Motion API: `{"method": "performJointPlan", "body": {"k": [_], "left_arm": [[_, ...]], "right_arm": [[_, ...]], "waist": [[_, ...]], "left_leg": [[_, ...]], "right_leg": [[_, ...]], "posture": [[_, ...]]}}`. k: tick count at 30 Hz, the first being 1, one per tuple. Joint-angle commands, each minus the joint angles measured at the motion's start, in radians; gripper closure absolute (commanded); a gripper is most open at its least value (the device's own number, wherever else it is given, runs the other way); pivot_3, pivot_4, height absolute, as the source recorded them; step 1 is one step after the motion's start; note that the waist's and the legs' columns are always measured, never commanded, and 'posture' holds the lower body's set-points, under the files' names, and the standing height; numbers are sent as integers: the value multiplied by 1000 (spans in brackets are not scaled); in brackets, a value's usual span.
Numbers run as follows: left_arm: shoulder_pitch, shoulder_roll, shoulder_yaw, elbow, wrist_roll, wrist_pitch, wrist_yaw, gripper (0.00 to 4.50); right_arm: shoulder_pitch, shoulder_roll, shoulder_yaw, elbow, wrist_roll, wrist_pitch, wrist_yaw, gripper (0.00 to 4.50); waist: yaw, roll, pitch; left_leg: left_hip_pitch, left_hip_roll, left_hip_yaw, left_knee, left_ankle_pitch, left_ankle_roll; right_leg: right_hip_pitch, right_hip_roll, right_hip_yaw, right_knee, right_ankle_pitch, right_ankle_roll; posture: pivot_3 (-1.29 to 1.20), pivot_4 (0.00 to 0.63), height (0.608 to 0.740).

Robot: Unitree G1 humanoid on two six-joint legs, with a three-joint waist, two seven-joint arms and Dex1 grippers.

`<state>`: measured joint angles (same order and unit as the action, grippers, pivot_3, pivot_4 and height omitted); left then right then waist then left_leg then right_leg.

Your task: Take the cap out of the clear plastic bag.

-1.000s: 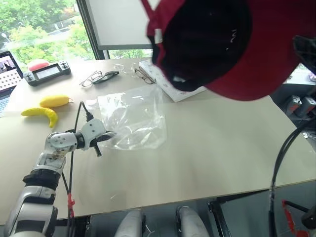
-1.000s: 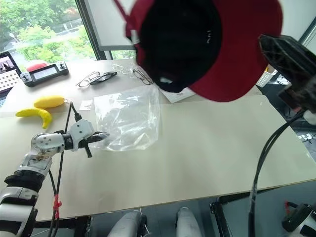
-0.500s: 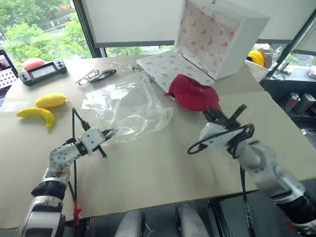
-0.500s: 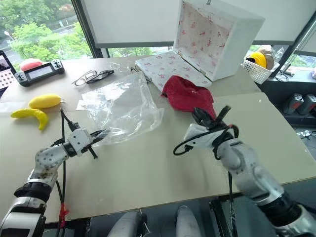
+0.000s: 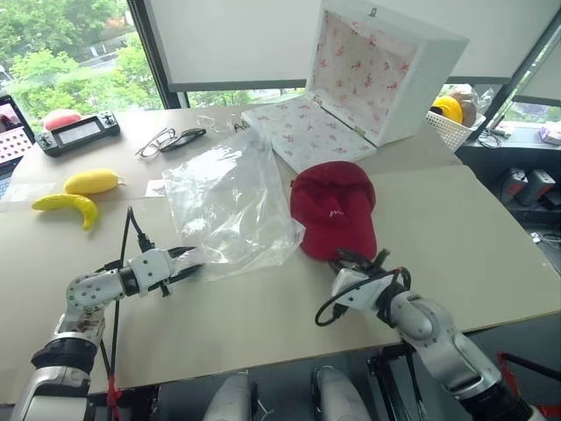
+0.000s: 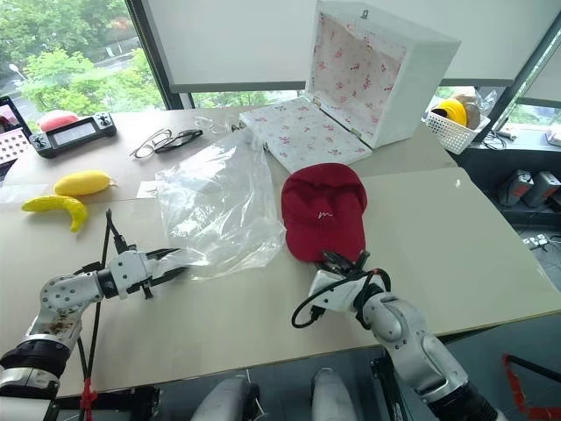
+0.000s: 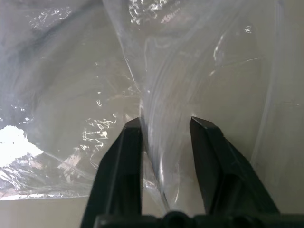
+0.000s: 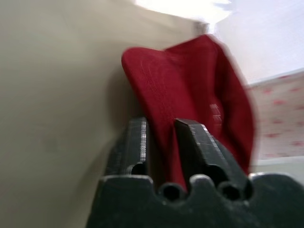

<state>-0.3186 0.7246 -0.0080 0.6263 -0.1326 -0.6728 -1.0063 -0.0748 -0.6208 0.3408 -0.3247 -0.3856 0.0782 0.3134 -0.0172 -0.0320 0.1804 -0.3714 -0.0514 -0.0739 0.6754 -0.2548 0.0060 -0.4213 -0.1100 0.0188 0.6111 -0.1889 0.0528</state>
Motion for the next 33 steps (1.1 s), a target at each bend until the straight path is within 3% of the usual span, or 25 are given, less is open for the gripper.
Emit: {"method": "performJointPlan", "body": {"k": [1,4,6,10,16,21,28,33], "left_arm": [[7,-3,-24,23,7,11,-45,1084],[15,-1,-35,-8,-22,35,-100,0],[28,5,-44,-64,-49,65,-143,0],[52,26,-33,-244,-154,238,-217,0],[97,133,6,-481,-398,802,-314,0],[72,171,89,-469,-566,1165,-314,0],[-16,43,324,-364,-711,1350,-79,0],[-6,-129,524,-374,-819,1383,206,0]], "right_arm": [[-14,6,-89,-25,67,30,54,1466],[-4,28,-137,-34,117,67,84,385],[2,41,-166,-52,161,112,116,37],[10,67,-255,-105,291,218,182,37],[52,76,-410,-154,516,347,272,37],[43,118,-552,-156,709,422,285,37],[-22,204,-693,-134,849,450,173,37],[-41,232,-755,-93,904,460,108,37]], "waist": [[1,0,-1],[2,1,-1],[1,1,-2],[1,1,-2],[0,1,-1],[-5,3,0],[-1,3,0],[2,3,0]], "left_leg": [[0,0,0,0,0,0],[1,0,-2,0,0,0],[1,0,-2,0,0,0],[0,0,-2,0,0,0],[0,3,-3,0,0,0],[0,4,-3,0,-1,1],[0,4,-3,0,-1,1],[0,3,-4,-1,-1,0]], "right_leg": [[0,0,0,0,0,0],[0,0,0,0,0,0],[0,0,0,0,0,0],[0,0,1,0,0,0],[-1,1,1,0,0,0],[-1,1,1,1,-1,1],[-1,1,1,1,-1,1],[-2,1,1,1,4,-7]], "posture": [[0,150,740],[0,150,740],[0,150,740],[0,150,740],[0,150,740],[0,150,740],[0,150,740],[0,150,740]]}}
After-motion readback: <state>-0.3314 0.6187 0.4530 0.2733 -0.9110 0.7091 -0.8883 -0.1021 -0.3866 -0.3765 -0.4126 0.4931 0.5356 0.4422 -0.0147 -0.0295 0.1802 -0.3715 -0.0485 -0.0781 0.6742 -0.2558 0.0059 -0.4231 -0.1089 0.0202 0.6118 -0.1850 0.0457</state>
